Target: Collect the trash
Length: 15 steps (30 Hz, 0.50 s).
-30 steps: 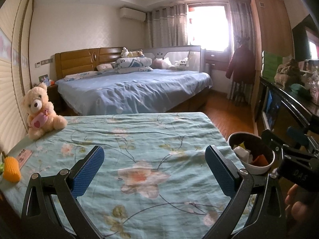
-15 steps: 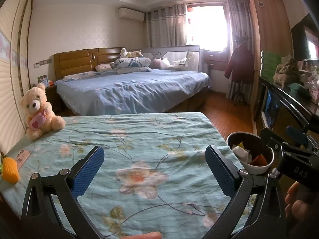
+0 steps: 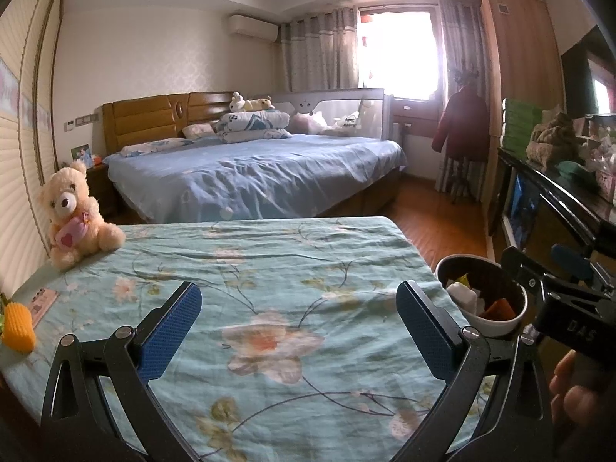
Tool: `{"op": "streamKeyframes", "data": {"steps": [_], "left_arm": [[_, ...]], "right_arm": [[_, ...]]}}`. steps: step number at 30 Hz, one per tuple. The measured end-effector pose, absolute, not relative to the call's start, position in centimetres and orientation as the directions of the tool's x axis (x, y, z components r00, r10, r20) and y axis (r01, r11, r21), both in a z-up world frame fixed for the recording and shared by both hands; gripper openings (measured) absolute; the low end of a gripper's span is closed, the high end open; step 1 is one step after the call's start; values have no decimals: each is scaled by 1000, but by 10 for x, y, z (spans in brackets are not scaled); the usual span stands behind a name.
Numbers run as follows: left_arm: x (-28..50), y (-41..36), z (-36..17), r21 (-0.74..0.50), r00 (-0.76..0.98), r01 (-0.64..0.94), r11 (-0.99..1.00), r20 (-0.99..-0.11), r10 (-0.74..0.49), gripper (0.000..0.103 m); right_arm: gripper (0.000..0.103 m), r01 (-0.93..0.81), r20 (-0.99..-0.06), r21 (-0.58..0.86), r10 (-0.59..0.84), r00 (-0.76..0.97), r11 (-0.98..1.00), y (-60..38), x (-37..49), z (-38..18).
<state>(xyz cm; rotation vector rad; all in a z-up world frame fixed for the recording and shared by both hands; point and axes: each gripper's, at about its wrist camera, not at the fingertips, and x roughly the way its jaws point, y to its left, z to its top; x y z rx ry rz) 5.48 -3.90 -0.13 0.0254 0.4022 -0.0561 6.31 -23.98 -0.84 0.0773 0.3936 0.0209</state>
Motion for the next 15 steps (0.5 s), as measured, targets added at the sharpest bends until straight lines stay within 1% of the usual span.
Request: {"op": "streamKeyframes", "data": {"steps": [15], "left_arm": [[55,-40,-1,6,917,63,998,-394,-56,103]], "right_arm": [[103,-4,-399,84,37,916,996,-240,62,-12]]}}
